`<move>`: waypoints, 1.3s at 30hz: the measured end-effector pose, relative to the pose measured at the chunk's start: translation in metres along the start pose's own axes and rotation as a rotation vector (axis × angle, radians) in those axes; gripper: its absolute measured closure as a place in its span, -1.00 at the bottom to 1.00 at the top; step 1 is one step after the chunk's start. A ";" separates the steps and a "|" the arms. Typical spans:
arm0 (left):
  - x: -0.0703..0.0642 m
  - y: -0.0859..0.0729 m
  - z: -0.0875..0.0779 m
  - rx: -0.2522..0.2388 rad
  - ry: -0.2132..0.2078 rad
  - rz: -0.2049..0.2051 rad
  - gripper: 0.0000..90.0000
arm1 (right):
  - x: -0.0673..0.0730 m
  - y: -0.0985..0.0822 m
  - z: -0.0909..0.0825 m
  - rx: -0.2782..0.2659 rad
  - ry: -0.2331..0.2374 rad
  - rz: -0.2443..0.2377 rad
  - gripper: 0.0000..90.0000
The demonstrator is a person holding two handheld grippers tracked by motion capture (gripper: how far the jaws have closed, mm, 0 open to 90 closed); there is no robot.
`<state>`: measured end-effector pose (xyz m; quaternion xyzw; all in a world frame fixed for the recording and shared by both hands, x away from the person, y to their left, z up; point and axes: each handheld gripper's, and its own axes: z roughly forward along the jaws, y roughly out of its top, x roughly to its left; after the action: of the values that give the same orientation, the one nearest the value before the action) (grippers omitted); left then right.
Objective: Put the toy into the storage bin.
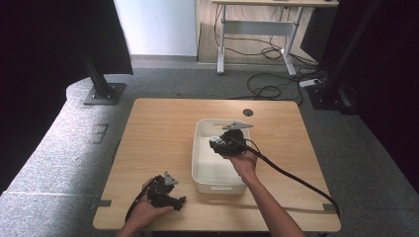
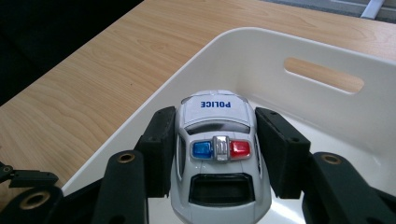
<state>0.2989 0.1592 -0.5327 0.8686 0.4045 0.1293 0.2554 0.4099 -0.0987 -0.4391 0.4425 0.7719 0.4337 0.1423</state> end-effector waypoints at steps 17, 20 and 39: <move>0.000 0.000 0.000 0.002 -0.003 0.004 -0.73 | 0.013 0.003 0.012 0.032 -0.022 -0.049 0.12; 0.000 0.000 0.000 0.002 -0.004 0.004 -0.74 | 0.015 0.004 0.014 0.039 -0.021 -0.058 0.12; -0.001 0.001 0.001 0.002 -0.009 0.007 -0.74 | 0.013 -0.002 0.041 0.100 -0.035 -0.032 0.12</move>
<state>0.2990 0.1577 -0.5329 0.8708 0.4004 0.1262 0.2559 0.4265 -0.0666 -0.4629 0.4443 0.7969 0.3844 0.1404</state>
